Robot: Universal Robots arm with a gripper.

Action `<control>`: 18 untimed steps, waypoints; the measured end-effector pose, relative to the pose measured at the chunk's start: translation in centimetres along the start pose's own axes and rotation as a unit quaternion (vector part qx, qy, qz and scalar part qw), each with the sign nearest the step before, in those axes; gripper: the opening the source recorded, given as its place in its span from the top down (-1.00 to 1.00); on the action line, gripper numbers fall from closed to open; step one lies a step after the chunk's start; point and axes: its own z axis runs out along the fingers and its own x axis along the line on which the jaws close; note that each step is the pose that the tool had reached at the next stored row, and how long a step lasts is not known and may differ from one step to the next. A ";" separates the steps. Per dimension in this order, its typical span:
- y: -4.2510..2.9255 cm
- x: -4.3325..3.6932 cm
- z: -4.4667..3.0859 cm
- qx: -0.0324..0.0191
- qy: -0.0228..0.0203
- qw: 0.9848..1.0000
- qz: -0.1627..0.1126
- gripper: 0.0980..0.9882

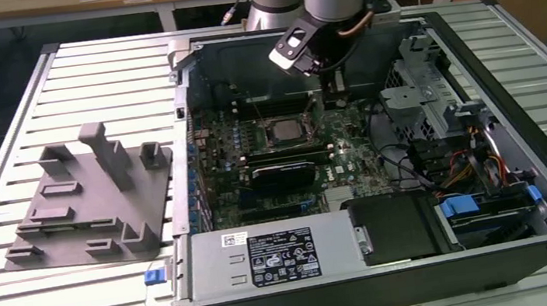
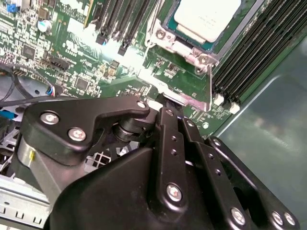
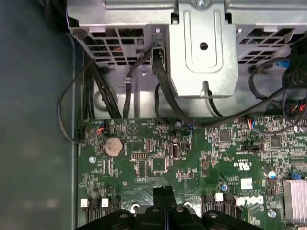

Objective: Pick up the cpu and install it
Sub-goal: 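Close the cpu cover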

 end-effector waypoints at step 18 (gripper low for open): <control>-3.36 -0.13 0.03 0.000 0.000 1.000 0.000 0.98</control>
